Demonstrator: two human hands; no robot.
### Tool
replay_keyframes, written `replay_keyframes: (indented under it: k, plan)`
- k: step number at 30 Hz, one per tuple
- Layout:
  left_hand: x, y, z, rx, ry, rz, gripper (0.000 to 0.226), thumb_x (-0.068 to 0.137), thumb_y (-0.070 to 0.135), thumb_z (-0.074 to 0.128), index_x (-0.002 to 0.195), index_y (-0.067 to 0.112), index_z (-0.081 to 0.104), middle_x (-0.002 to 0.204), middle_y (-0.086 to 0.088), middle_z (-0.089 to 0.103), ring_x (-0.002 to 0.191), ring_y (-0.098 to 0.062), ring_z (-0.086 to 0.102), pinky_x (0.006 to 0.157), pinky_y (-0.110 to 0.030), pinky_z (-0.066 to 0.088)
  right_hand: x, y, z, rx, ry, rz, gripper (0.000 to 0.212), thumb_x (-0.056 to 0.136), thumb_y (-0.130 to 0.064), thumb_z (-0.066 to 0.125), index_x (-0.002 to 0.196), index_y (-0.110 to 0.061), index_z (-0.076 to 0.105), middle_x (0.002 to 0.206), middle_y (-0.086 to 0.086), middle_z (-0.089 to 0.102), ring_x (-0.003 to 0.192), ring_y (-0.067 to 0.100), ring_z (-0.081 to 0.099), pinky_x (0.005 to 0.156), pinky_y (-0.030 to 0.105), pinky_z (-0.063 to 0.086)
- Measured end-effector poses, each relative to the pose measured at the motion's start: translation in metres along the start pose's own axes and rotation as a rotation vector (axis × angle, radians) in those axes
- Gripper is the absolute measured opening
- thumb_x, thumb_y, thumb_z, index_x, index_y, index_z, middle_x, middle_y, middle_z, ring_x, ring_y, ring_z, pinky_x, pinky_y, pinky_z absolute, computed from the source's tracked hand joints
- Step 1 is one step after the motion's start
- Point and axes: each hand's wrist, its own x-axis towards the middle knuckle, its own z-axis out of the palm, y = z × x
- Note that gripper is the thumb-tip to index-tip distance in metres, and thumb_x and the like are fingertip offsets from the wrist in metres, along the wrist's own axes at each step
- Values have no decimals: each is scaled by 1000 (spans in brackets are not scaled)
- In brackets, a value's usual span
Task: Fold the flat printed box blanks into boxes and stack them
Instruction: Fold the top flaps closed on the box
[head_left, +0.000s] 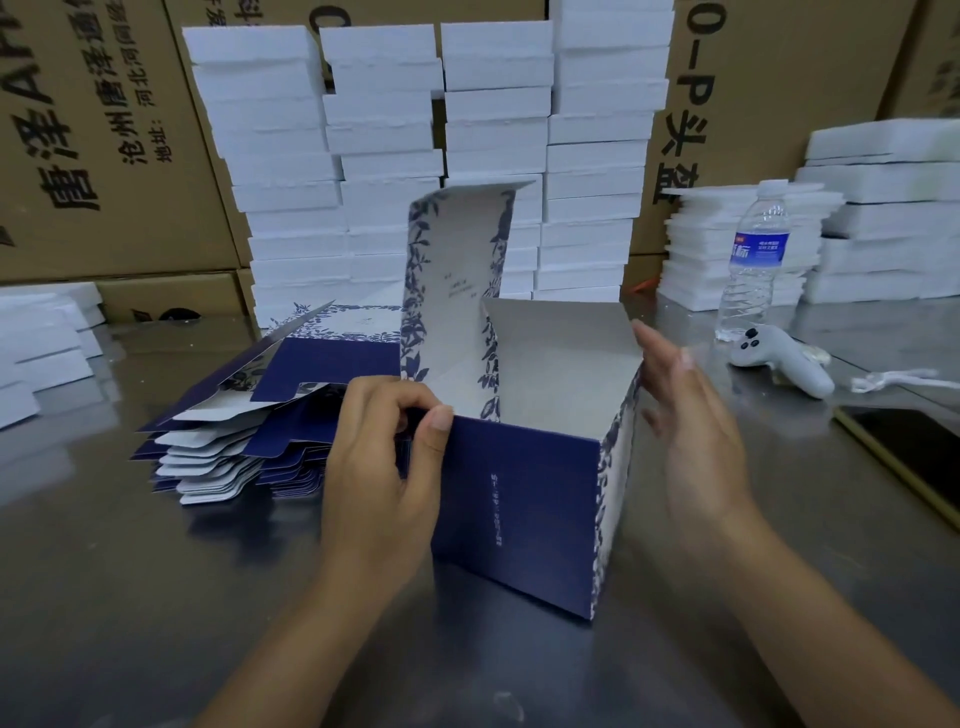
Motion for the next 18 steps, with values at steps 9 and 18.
replay_keyframes:
  k: [9, 18]
  plan:
    - [1, 11, 1, -416, -9, -504, 34, 76, 58, 64, 101, 35, 57, 95, 22, 60, 91, 5, 56, 76, -6, 40, -4, -10, -1, 47, -61, 11, 25, 76, -38, 52, 71, -19, 69, 73, -7, 70, 69, 4, 62, 64, 14, 48]
    - [9, 3, 0, -608, -42, -715, 30, 91, 23, 56, 104, 49, 64, 112, 11, 64, 111, -15, 59, 103, -47, 42, 31, -30, 3, 81, -320, 428, 27, 51, -18, 74, 77, -19, 69, 82, 2, 70, 73, 9, 63, 64, 26, 44]
